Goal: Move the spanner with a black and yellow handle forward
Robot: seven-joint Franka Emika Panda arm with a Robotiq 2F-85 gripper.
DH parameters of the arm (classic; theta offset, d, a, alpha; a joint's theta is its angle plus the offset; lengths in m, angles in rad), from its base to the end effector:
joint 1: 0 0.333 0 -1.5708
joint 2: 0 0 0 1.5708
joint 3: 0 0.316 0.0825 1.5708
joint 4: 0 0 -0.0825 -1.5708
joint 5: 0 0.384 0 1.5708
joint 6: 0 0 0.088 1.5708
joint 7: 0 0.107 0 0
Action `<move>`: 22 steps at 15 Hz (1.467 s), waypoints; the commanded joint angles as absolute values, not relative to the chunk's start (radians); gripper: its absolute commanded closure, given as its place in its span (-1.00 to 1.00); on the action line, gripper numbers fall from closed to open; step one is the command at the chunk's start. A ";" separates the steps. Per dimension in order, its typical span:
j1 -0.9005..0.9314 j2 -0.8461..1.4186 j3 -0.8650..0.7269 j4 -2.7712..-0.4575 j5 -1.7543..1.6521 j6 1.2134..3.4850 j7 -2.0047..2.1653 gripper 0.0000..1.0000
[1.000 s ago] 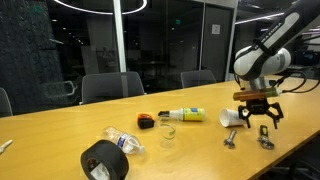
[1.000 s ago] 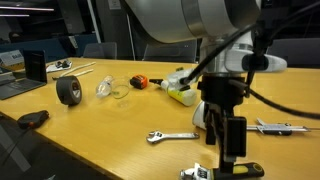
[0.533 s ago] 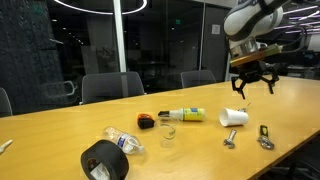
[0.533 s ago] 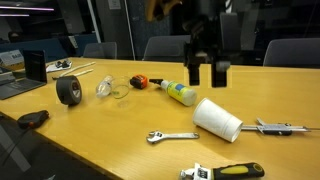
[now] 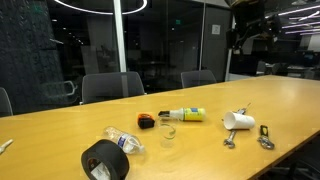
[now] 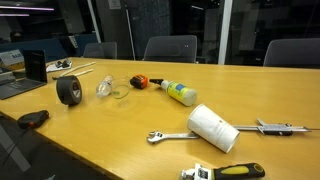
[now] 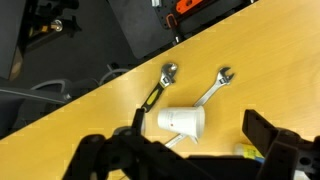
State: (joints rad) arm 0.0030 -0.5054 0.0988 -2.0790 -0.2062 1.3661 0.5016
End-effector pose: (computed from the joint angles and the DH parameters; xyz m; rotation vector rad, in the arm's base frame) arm 0.3677 0.0211 0.6107 2.7656 -0.6154 -0.1797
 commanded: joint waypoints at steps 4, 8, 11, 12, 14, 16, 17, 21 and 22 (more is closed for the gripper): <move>0.061 -0.779 0.136 -2.130 0.005 1.406 0.429 -1.00; 0.041 -0.894 0.141 -2.201 0.150 1.440 0.438 -1.00; 0.015 -0.927 0.152 -2.246 0.170 1.370 0.442 -1.00; 0.008 -0.930 0.155 -2.262 0.167 1.339 0.442 -1.00; -0.002 -0.925 0.153 -2.297 0.167 1.266 0.433 -1.00; -0.015 -0.924 0.151 -2.328 0.171 1.227 0.432 -1.00; -0.021 -0.923 0.151 -2.340 0.171 1.214 0.431 -1.00; -0.041 -0.914 0.160 -2.361 0.153 1.207 0.426 -1.00; -0.046 -0.914 0.160 -2.368 0.153 1.202 0.427 -1.00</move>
State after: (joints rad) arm -0.0111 -0.9111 0.1404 -2.3707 0.1438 1.2064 0.4494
